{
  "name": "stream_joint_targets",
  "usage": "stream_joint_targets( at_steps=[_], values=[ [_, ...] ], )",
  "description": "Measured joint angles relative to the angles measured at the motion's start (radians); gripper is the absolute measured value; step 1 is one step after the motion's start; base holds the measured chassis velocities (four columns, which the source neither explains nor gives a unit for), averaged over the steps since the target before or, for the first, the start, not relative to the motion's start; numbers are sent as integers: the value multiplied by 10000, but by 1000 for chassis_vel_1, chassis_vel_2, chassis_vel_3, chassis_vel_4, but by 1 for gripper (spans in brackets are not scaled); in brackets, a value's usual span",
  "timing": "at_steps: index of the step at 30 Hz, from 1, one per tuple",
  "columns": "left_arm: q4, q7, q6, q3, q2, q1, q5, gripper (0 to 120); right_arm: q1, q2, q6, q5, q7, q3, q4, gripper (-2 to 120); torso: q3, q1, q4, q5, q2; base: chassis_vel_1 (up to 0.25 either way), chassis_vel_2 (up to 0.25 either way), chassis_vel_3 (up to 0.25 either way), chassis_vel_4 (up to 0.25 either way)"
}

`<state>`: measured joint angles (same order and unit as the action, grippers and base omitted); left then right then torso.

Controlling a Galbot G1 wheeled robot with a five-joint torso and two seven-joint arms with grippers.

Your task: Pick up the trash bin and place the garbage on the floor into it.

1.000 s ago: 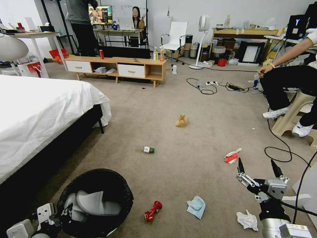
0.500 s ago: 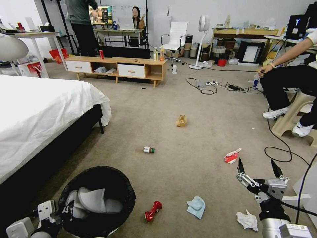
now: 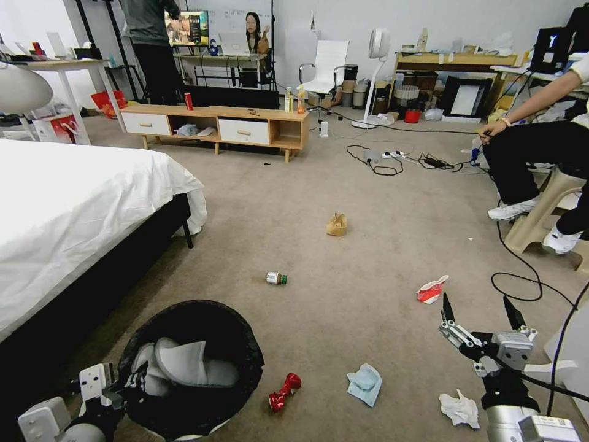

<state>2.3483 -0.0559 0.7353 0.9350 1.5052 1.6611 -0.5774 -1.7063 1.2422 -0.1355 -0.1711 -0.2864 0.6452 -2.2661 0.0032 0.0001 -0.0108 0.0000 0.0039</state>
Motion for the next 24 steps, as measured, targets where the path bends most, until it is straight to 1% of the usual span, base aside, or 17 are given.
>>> stream_joint_targets(
  at_steps=[12, 24],
  values=[
    [21, 265, 0, 207, 18, -18, 178, 7, 0, 0, 0, 0, 0, 0, 0, 100, 0, 0, 0, 0, 0, 0, 0, 0, 0],
    [-99, 353, 0, 136, 100, -50, 347, 7, 0, 0, 0, 0, 0, 0, 0, 100, 0, 0, 0, 0, 1, 0, 0, 0, 0]
  ],
)
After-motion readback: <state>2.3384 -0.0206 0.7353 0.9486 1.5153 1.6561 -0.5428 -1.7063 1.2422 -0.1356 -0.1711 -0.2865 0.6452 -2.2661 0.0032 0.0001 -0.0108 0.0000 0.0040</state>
